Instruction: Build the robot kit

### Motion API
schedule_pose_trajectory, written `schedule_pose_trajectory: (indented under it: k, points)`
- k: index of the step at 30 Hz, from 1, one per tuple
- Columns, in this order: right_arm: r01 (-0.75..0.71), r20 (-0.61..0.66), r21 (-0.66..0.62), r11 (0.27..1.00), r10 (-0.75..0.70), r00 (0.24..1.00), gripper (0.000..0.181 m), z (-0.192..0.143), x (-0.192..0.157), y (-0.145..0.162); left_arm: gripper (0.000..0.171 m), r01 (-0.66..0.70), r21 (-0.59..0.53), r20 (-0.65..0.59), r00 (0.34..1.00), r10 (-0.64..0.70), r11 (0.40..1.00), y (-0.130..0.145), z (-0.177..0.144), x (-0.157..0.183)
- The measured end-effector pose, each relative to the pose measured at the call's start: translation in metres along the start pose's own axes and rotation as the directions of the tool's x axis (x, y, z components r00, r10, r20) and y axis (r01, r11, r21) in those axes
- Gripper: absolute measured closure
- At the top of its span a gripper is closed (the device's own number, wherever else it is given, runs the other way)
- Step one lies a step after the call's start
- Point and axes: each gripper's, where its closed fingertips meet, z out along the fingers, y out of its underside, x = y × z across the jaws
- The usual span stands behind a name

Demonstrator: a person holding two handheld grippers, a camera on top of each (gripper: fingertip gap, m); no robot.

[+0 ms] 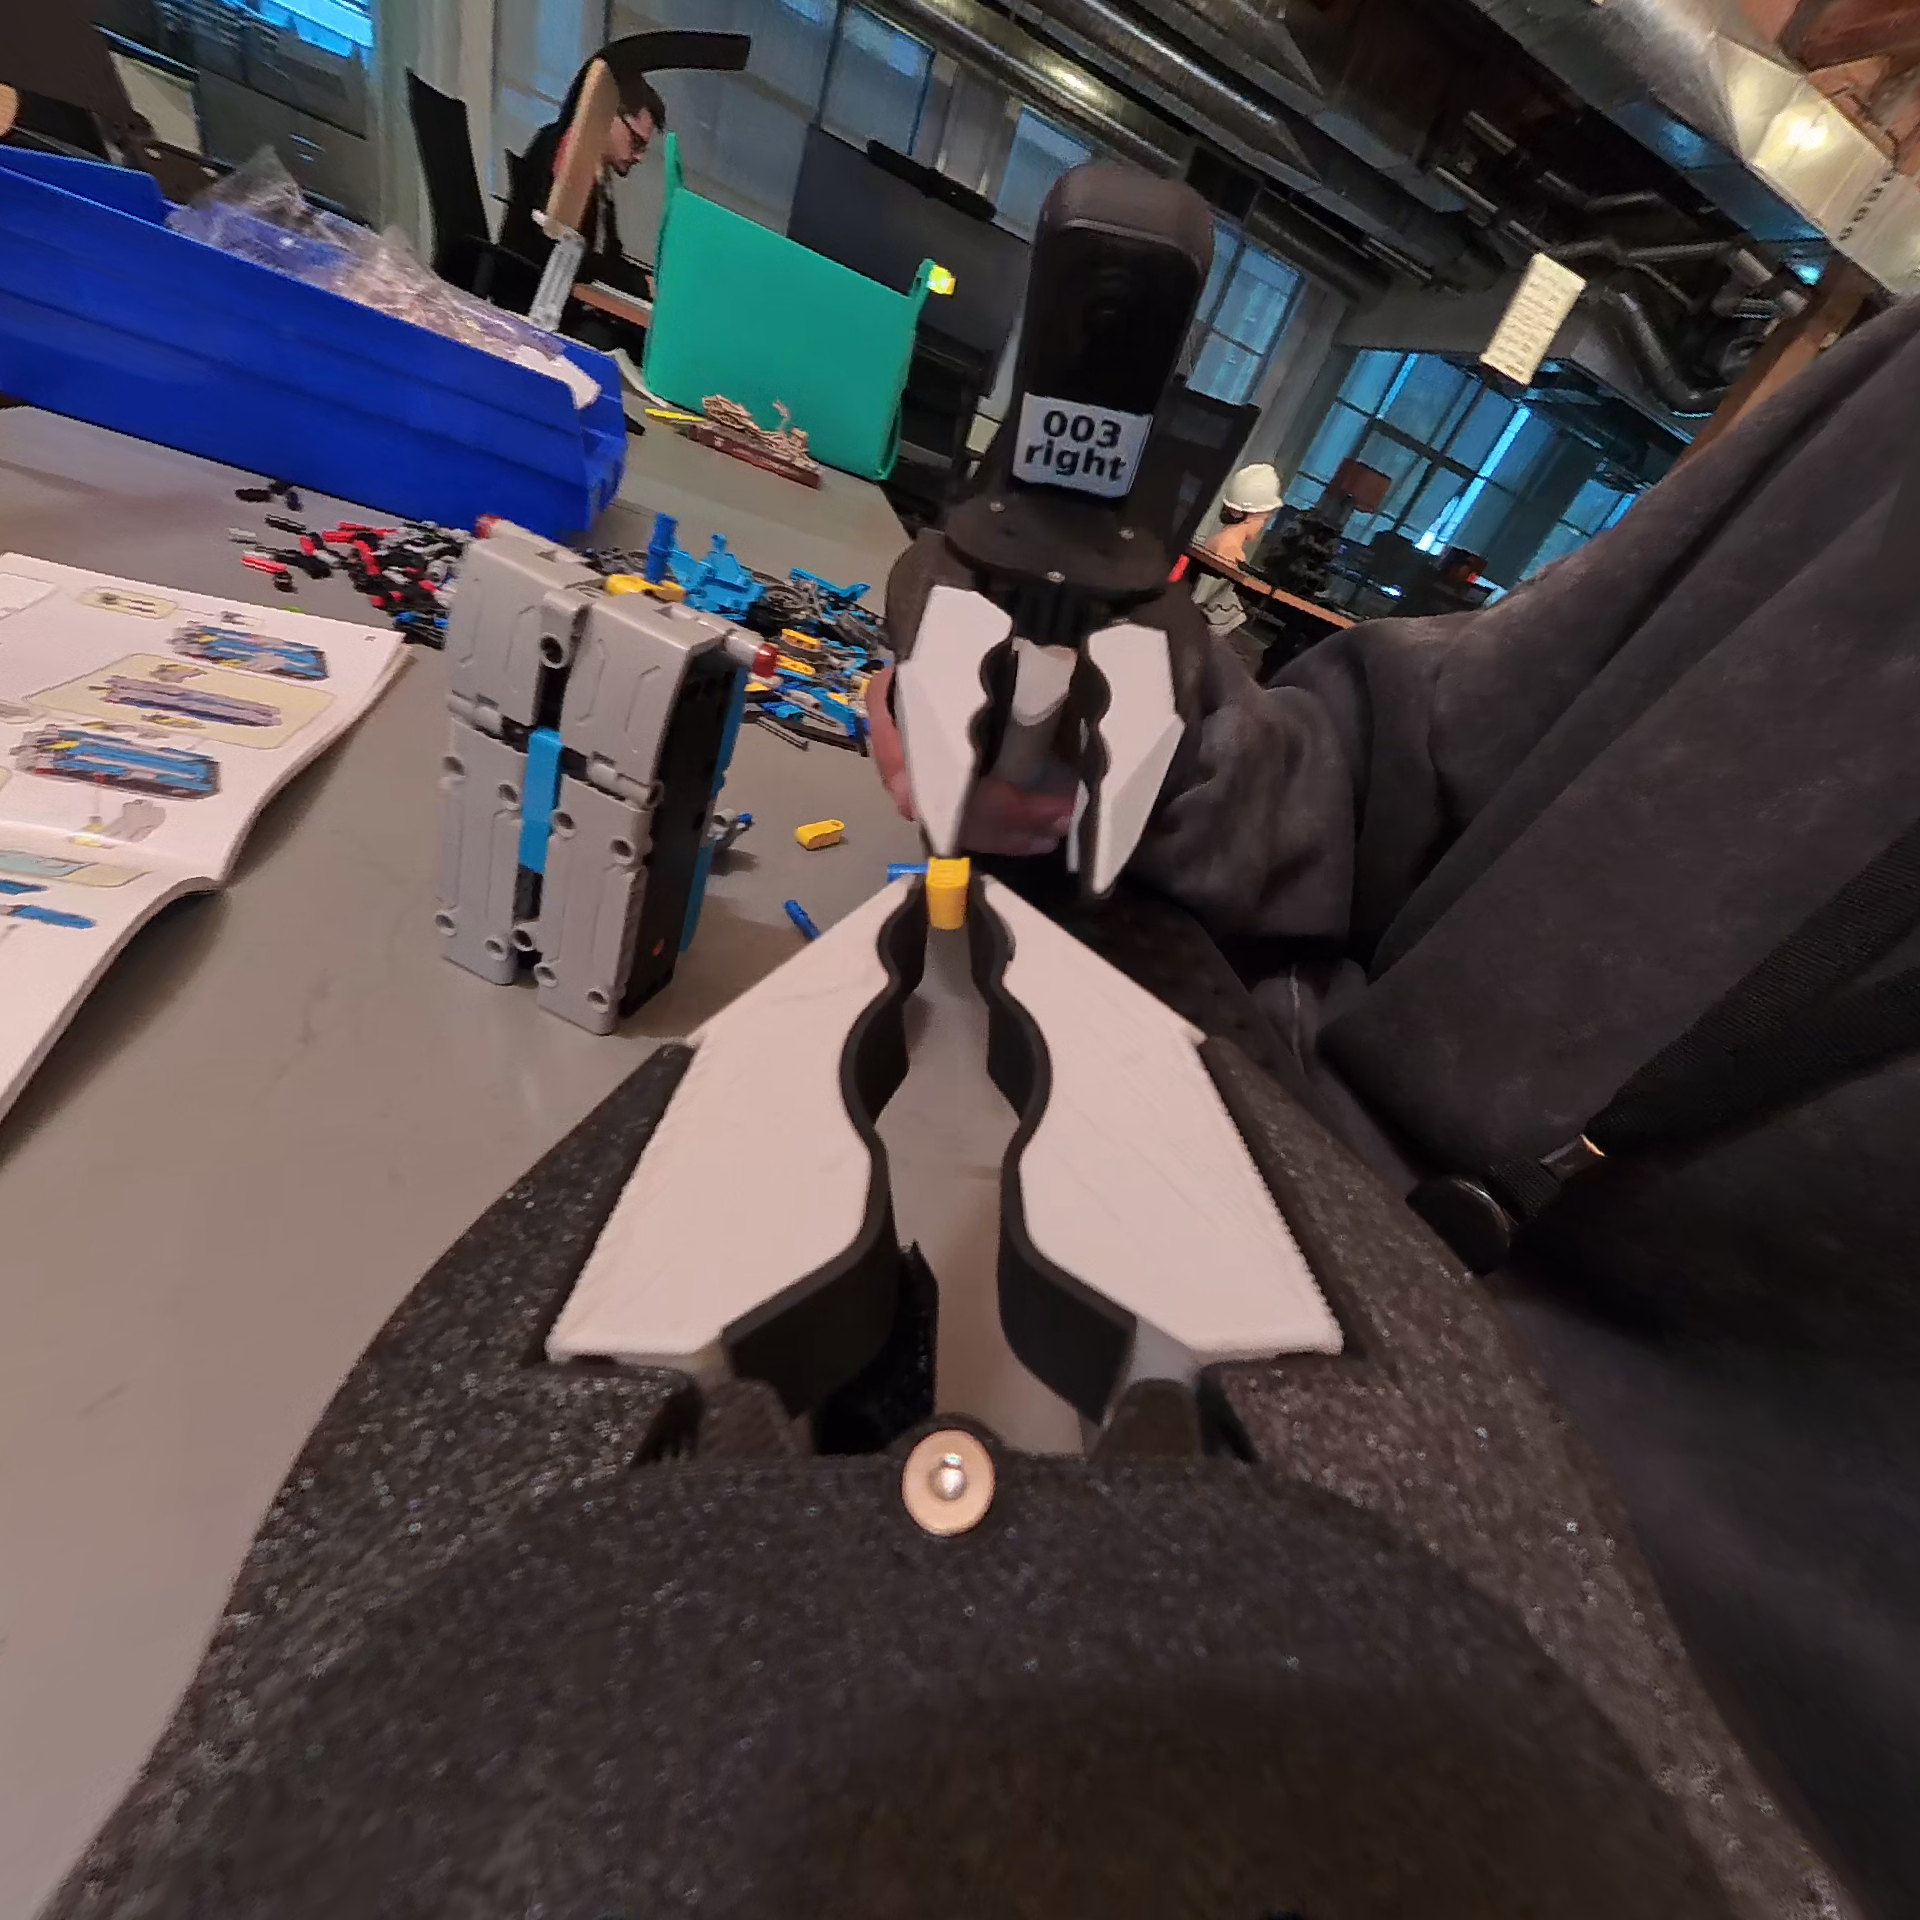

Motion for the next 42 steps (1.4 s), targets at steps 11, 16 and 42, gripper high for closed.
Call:
schedule_pose_trajectory:
  k: [11,16,42]
  points:
    - [0.519,-0.239,0.024,0.855,-0.499,0.833,0.149,0.009,-0.015,-0.023,0.165,0.203,-0.056,-0.246,0.946,-0.21,0.978,0.008,0.007,0.034]
    - [0.629,-0.29,-0.036,0.777,-0.611,0.737,0.156,0.016,-0.021,-0.019,0.166,0.352,-0.071,-0.346,0.869,-0.354,0.933,0.003,0.009,0.045]
    - [0.585,-0.3,0.018,0.811,-0.554,0.777,0.174,0.009,-0.022,-0.023,0.165,0.45,-0.066,-0.361,0.821,-0.442,0.89,0.003,0.014,0.044]
